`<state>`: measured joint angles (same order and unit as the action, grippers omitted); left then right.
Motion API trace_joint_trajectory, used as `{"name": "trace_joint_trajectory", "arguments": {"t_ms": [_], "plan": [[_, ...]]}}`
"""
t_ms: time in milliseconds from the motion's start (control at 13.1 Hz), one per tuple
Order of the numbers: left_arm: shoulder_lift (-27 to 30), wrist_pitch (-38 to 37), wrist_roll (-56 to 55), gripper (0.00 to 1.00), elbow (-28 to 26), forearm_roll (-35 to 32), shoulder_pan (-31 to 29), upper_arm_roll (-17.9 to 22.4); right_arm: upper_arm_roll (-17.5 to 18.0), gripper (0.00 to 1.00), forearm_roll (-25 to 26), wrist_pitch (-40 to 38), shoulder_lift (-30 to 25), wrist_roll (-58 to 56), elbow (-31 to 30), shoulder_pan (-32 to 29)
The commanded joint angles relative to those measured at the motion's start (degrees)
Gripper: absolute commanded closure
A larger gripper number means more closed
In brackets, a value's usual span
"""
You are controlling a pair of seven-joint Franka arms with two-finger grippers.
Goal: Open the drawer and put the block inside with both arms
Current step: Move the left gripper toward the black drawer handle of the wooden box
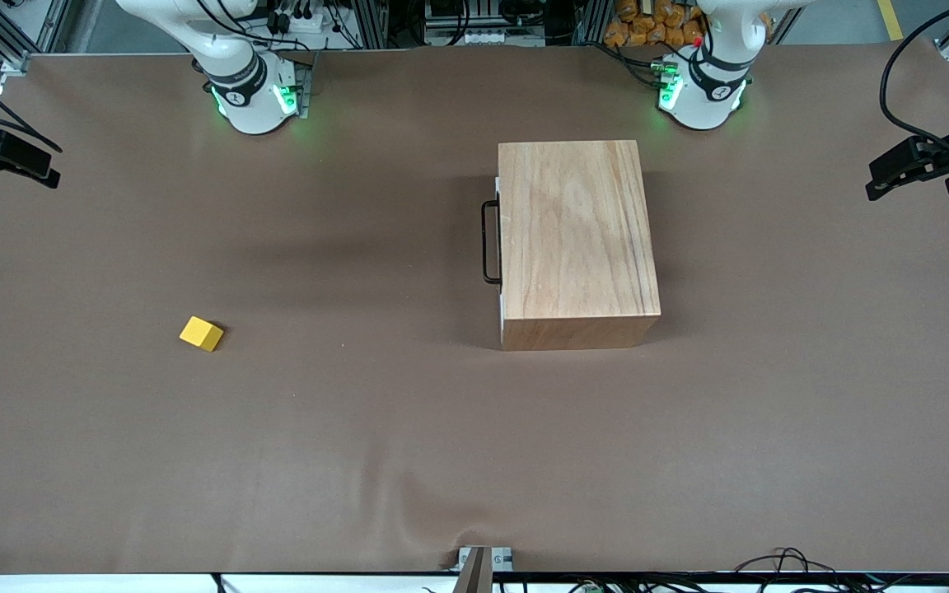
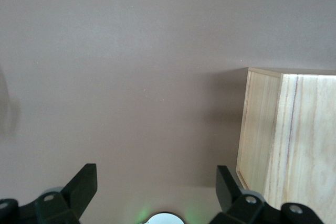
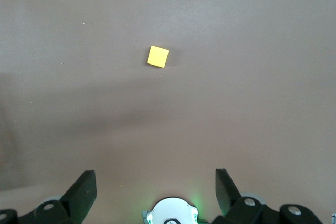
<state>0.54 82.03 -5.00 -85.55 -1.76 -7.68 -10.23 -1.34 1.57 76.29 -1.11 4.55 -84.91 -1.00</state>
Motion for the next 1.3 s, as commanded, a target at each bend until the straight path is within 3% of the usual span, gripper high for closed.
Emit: {"name": "trace_joint_trajectory", "arguments": {"t_ms": [0, 534, 839, 1220], "plan": [[0.2, -0.7, 0.4, 0.0, 0.6, 0.5, -0.5, -0.3, 1.2, 0.0, 0.5, 1.2, -1.7, 0.8, -1.7, -0.8], [-1.8, -0.8, -0.2, 0.0, 3.4, 0.4, 1.3, -1.6, 1.2, 0.0, 0.4, 1.4, -1.4, 0.0, -1.1, -0.7], [-6.3, -2.0, -4.5, 0.0, 6.7, 0.4, 10.2, -3.9, 1.1, 0.0, 0.0, 1.5, -1.3, 0.0, -1.0, -0.8], [-12.0, -1.7, -20.5, 0.0, 10.5, 0.0, 23.4, -3.9, 1.0, 0.0, -1.0, 2.3, -1.3, 0.0, -1.2, -0.9]]}}
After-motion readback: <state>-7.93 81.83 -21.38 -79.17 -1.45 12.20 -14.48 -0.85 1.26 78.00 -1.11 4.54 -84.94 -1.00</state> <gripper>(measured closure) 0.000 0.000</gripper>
